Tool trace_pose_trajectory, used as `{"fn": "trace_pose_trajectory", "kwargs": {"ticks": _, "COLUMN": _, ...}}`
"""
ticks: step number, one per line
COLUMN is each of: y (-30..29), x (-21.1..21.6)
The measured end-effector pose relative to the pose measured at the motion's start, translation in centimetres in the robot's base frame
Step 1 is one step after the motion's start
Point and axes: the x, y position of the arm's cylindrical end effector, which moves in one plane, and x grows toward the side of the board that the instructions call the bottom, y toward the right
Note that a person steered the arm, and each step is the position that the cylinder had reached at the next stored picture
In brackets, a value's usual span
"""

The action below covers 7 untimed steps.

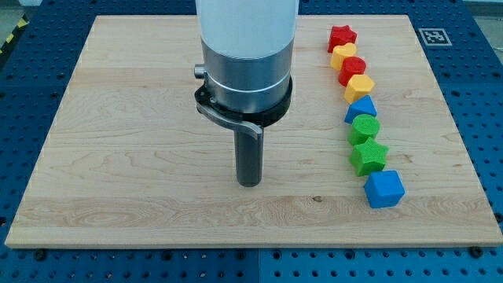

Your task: Move the arm below the cube

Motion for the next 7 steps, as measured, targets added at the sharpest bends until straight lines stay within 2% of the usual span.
{"fn": "trace_pose_trajectory", "kwargs": {"ticks": 6, "y": 0.1, "x": -0.3}}
{"fn": "trace_pose_trajectory", "kwargs": {"ticks": 7, "y": 1.5, "x": 0.9}}
